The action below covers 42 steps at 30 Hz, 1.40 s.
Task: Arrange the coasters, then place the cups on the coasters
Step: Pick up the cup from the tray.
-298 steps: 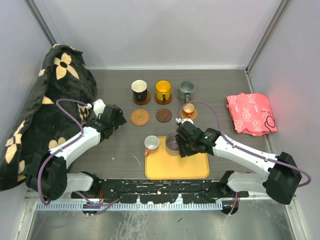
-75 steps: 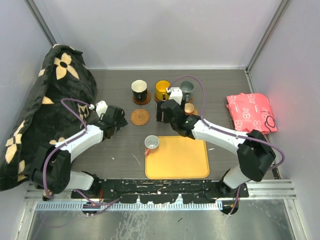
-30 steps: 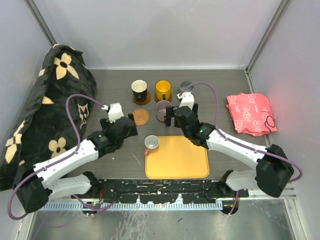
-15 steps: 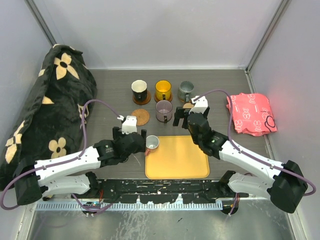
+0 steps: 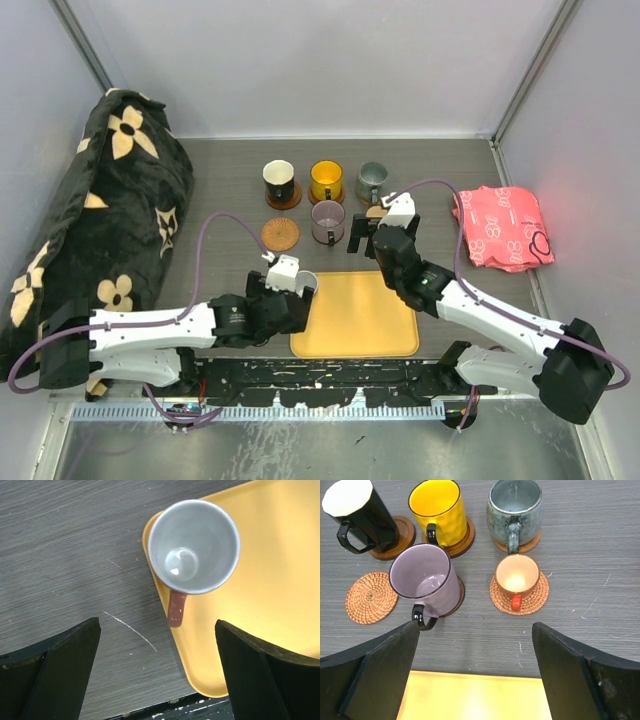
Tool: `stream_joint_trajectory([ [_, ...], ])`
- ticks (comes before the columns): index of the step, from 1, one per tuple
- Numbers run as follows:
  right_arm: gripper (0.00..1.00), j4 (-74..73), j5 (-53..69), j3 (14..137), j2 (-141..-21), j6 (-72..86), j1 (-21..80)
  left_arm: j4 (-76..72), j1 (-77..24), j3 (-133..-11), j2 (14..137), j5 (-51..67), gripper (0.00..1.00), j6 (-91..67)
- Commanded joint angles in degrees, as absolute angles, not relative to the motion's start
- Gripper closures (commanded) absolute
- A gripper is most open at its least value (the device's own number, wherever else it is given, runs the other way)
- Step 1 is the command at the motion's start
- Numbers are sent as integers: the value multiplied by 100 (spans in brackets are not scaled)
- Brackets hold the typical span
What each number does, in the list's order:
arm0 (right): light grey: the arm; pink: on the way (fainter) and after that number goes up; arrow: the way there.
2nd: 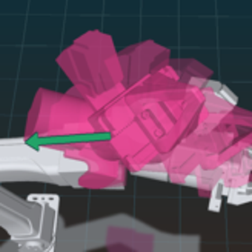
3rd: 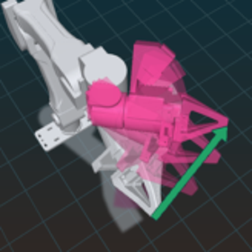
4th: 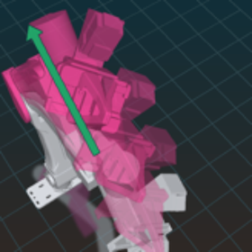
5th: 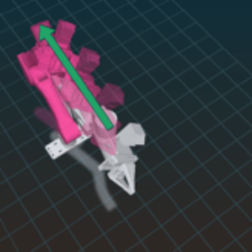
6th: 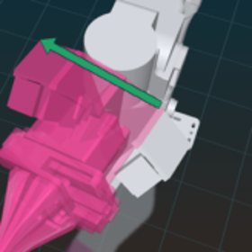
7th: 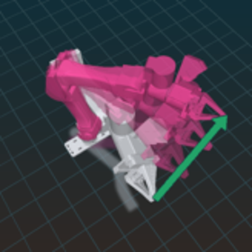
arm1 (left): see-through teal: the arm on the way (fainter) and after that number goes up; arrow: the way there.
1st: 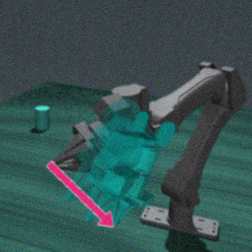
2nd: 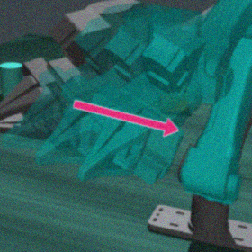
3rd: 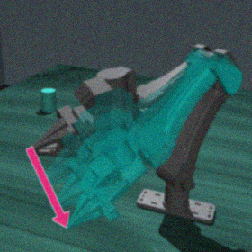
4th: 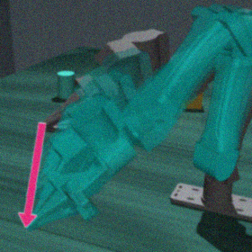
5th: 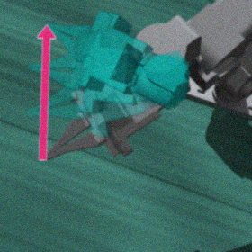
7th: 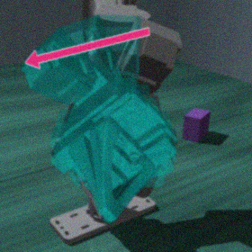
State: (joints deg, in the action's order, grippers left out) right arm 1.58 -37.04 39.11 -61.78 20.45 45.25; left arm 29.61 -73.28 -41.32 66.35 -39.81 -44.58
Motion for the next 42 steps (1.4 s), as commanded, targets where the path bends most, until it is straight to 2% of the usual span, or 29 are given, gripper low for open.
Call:
stream_joint_trajectory([
  [1, 0, 289, -3827, 4121, -6227, 2124, 4510, 2679, -7462, -4096, 6747, -4199, 3, -4658],
  [5, 0, 273, -3840, 4122, -6251, 2152, 4515, 2407, -7466, -3989, 6905, -4223, 11, -4600],
  [8, 0, 264, -3840, 4122, -6254, 2161, 4509, 2168, -7470, -3943, 7024, -4217, 25, -4530],
  [11, 0, 259, -3841, 4128, -6262, 2171, 4514, 2001, -7470, -3935, 7157, -4252, 31, -4431],
  [13, 0, 251, -3845, 4125, -6267, 2179, 4515, 1910, -7471, -3945, 7224, -4298, 38, -4353],
  [15, 0, 250, -3845, 4129, -6267, 2187, 4512, 1855, -7470, -3968, 7324, -4338, 40, -4307],
  [18, 0, 253, -3833, 4126, -6285, 2197, 4509, 1740, -7470, -3964, 7480, -4369, 48, -4242],
  [22, 0, 254, -3802, 4133, -6312, 2214, 4511, 1611, -7472, -3929, 7569, -4449, 51, -4228],
  [30, 0, 245, -3754, 4146, -6372, 2224, 4509, 1411, -7465, -3900, 7731, -4550, 70, -4202],
  [38, 0, 238, -3740, 4153, -6396, 2232, 4510, 1354, -7464, -3924, 7909, -4655, 76, -4216],
  [42, 0, 242, -3744, 4149, -6417, 2232, 4511, 1373, -7462, -3942, 7939, -4687, 86, -4228],
])
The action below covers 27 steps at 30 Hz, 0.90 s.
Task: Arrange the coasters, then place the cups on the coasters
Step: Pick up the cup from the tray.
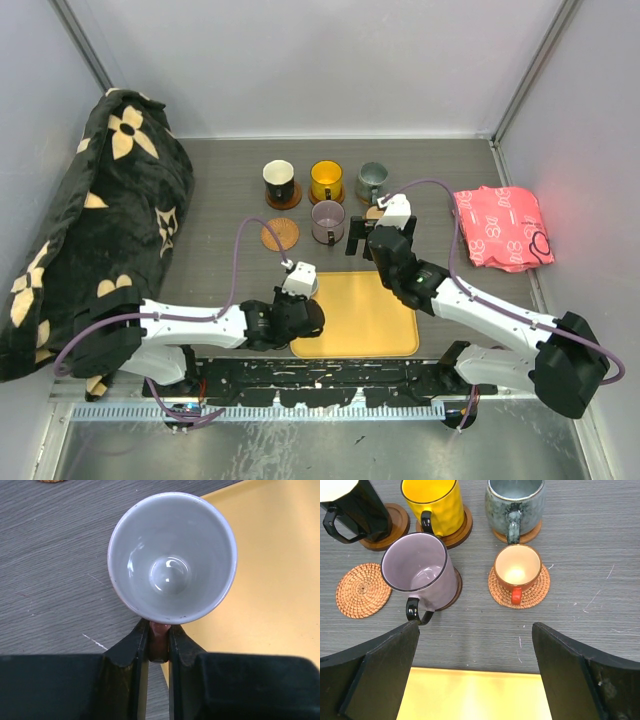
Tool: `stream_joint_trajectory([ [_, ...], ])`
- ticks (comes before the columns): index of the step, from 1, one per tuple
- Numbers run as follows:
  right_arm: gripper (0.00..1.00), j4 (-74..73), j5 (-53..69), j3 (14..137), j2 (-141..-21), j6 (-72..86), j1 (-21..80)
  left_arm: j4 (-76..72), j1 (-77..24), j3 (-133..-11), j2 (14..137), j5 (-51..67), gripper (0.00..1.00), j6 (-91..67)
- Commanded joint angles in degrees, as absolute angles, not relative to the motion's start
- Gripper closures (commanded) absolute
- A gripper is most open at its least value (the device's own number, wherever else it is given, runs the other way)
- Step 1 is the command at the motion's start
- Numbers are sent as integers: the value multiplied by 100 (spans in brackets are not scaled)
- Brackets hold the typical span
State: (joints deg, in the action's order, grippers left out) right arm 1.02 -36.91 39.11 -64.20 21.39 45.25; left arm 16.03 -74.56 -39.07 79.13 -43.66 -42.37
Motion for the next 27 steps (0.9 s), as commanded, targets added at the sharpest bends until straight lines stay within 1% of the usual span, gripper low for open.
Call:
stream_joint_trajectory([
  [1, 0, 246, -3742, 4148, -6418, 2232, 4512, 1390, -7463, -3950, 7937, -4705, 88, -4223],
  [4, 0, 240, -3751, 4148, -6419, 2233, 4509, 1471, -7468, -3984, 7940, -4745, 100, -4228],
  [10, 0, 227, -3768, 4157, -6422, 2237, 4513, 1615, -7466, -4033, 7856, -4803, 100, -4295],
  [20, 0, 217, -3788, 4140, -6403, 2266, 4509, 2015, -7449, -4219, 7054, -5223, 100, -4163],
  [27, 0, 213, -3788, 4148, -6396, 2285, 4513, 2014, -7118, -4264, 6788, -5175, 100, -3961],
])
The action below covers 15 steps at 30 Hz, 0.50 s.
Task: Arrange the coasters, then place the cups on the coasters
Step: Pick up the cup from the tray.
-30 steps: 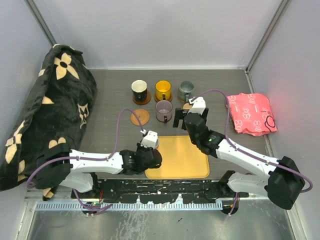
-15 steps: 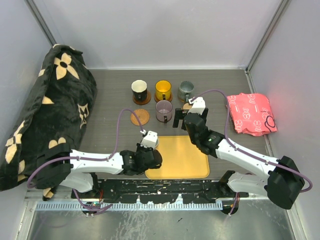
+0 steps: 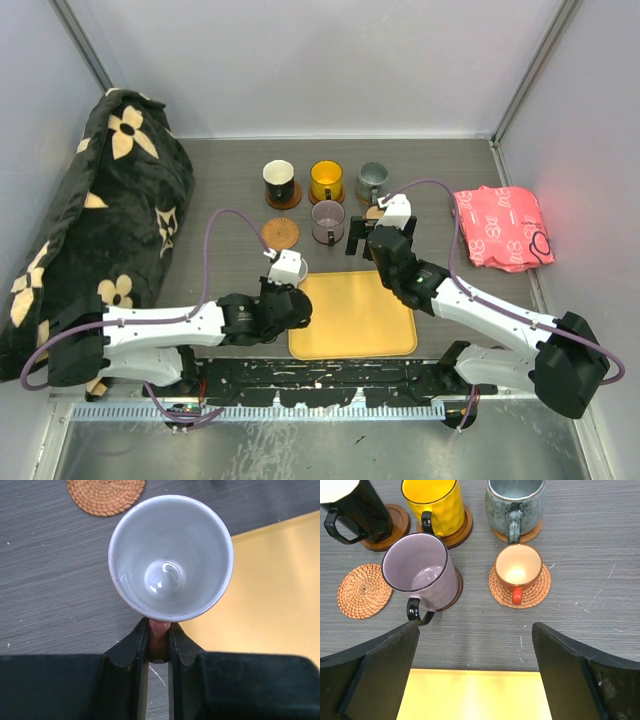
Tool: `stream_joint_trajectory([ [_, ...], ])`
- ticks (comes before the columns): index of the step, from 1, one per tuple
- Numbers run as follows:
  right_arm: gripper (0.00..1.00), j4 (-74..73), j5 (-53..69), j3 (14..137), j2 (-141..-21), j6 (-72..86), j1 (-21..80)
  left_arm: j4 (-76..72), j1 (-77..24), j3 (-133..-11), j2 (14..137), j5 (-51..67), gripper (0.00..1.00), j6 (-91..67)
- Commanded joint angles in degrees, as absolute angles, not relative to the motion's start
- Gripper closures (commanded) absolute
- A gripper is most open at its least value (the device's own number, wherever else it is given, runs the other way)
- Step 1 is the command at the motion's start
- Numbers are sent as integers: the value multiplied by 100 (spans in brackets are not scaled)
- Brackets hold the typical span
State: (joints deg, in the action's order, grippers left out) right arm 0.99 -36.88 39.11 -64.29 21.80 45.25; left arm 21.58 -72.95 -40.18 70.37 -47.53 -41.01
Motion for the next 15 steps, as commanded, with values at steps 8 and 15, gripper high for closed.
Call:
stream_joint_trajectory([
  [8, 0, 180, -3864, 4132, -6326, 2265, 4514, 1550, -6409, -4057, 6548, -4821, 100, -3672],
  [15, 0, 184, -3817, 4173, -6487, 2336, 4513, 902, -5716, -3961, 6609, -4424, 100, -3193],
])
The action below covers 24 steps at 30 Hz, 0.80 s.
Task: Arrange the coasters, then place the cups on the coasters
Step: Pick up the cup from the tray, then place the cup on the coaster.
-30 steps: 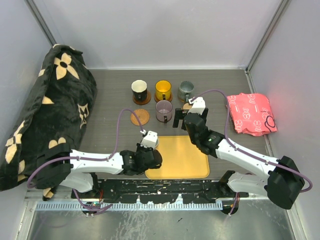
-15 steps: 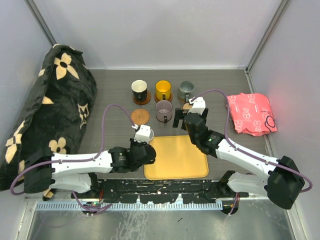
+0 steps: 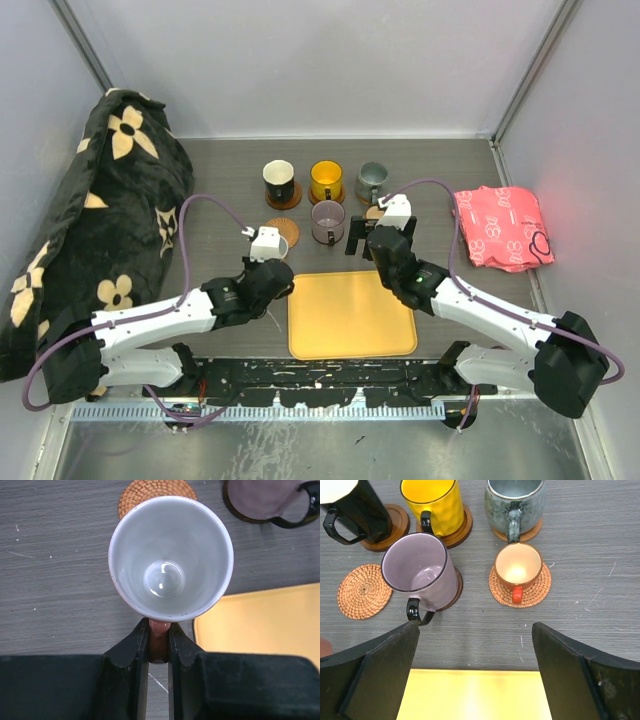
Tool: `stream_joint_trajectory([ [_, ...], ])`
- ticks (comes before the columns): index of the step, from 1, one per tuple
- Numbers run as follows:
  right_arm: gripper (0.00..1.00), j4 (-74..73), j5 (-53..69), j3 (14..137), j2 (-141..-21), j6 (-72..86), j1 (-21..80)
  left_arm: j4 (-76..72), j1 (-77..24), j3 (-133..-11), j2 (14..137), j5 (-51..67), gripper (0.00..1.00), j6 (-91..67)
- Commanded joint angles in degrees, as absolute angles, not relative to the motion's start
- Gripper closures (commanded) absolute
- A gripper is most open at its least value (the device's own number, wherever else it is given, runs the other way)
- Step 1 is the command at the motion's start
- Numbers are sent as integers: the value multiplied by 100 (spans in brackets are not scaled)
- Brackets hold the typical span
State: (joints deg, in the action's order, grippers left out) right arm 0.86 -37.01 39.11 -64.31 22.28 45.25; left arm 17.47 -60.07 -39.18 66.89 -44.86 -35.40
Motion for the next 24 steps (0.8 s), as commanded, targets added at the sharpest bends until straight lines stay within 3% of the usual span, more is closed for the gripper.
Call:
stream_joint_trajectory([
  [1, 0, 188, -3815, 4172, -6503, 2345, 4509, 819, -5593, -3978, 6652, -4367, 100, -3124],
  [24, 0, 188, -3824, 4176, -6528, 2354, 4481, -641, -4468, -4621, 8172, -3718, 100, -2634],
])
